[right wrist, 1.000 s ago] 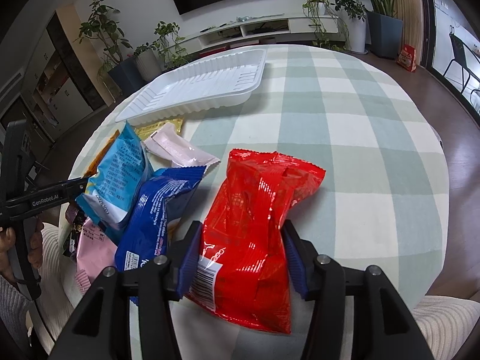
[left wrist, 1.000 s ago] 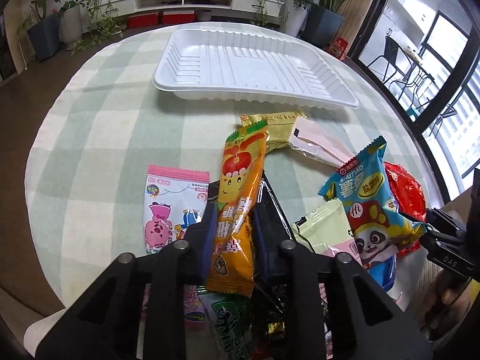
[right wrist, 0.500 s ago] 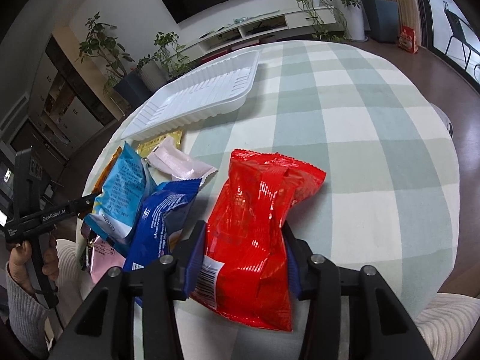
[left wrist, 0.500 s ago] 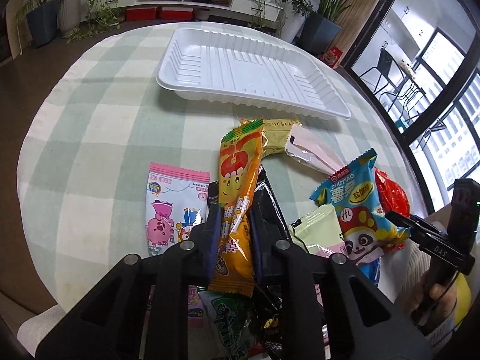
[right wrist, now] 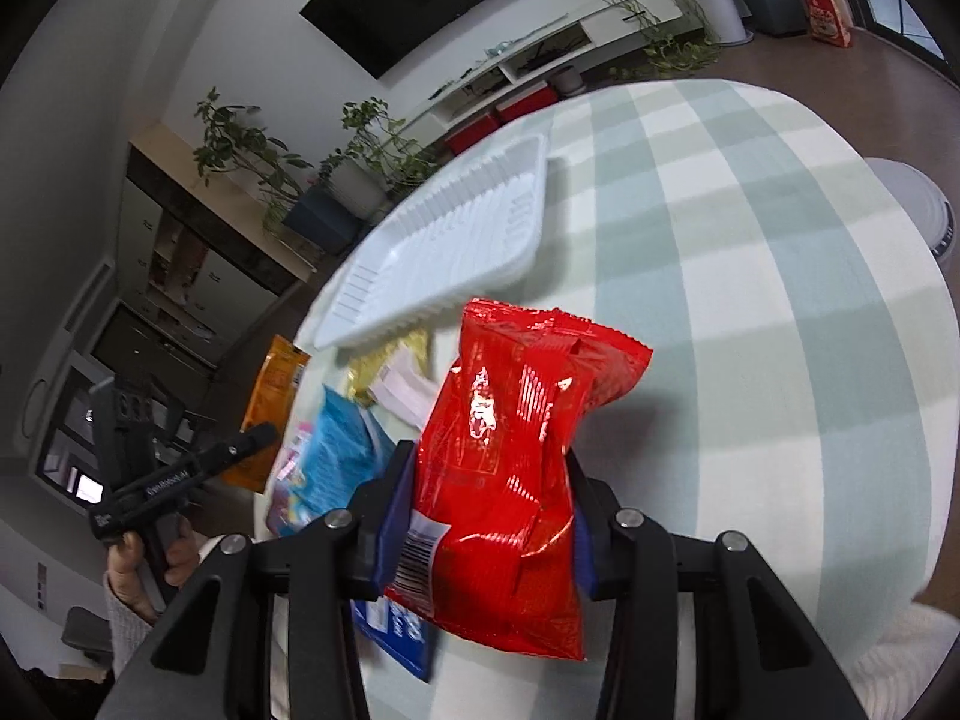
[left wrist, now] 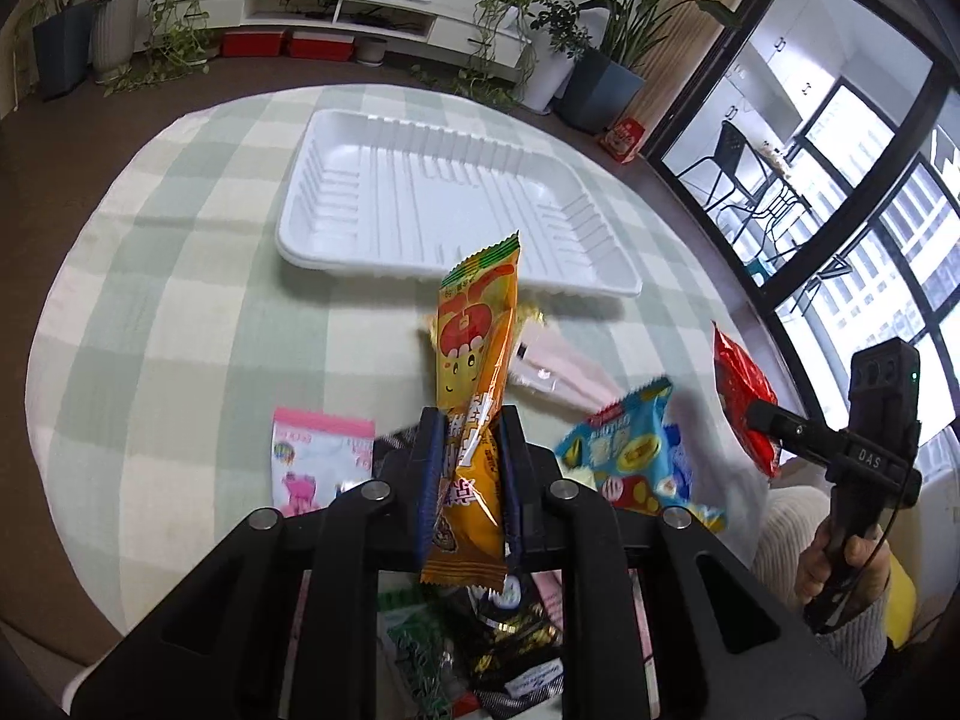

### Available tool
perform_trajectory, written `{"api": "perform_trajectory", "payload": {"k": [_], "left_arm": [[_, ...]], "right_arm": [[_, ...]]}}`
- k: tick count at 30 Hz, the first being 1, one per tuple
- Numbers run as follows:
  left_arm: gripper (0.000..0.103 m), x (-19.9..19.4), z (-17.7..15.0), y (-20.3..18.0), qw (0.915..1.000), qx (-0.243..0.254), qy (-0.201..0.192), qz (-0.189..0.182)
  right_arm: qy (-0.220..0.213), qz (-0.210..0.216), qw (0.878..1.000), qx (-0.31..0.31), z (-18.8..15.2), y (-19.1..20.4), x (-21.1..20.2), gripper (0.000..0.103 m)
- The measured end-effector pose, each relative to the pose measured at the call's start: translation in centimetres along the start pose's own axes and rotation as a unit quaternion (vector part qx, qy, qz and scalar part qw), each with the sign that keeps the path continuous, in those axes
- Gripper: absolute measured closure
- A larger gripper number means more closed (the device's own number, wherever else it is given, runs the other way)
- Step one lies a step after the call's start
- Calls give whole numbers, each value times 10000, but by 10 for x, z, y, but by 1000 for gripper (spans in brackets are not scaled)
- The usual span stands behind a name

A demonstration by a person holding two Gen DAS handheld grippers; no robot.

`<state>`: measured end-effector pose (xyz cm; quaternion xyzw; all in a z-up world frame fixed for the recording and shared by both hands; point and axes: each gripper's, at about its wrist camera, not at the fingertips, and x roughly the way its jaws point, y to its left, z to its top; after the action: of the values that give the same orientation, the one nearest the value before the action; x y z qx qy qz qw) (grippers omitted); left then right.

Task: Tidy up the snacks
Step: 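Carry the orange stick and red bag into the white tray and release both, then grasp the pink stick with left tool while right tool grasps blue Tipo packet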

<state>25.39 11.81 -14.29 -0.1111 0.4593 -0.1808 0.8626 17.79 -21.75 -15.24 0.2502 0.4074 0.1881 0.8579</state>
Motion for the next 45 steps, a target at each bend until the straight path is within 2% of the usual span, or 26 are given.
{"api": "perform_trajectory", "payload": {"k": [6, 10, 15, 18, 21, 24, 26, 29, 34, 39, 45], "left_arm": [[87, 13, 45, 1, 9998, 151, -104, 93], [87, 33, 81, 13, 9997, 142, -70, 176], [86, 66, 116, 24, 9986, 226, 12, 488], [86, 86, 129, 31, 9970, 251, 86, 722], [86, 98, 137, 36, 9940, 290, 58, 1053], [86, 97, 140, 38, 9921, 345, -72, 1204], [86, 93, 140, 40, 9918, 309, -95, 1240], [86, 75, 127, 36, 9924, 269, -171, 1185], [86, 29, 84, 19, 9912, 395, -343, 1218], [86, -11, 31, 13, 9917, 329, -396, 1175], [86, -34, -27, 11, 9898, 384, -68, 1367]], "right_arm": [[-5, 211, 9993, -317, 52, 16, 16, 56], [57, 145, 9984, -548, 92, 22, 46, 56], [185, 42, 9969, -763, 128, 29, 86, 56], [258, -116, 9946, -998, 144, 35, 112, 55], [206, -664, 9876, -1404, 151, 43, 131, 52], [133, -759, 9856, -1503, 152, 47, 130, 50], [-10, -817, 9832, -1631, 149, 52, 122, 43], [-150, -760, 9818, -1732, 138, 61, 103, 42], [-298, -682, 9762, -2037, 96, 85, 62, 33], [-179, -566, 9775, -2024, 37, 89, 30, 30], [240, -685, 9796, -1876, -24, 81, 26, 30]]}}
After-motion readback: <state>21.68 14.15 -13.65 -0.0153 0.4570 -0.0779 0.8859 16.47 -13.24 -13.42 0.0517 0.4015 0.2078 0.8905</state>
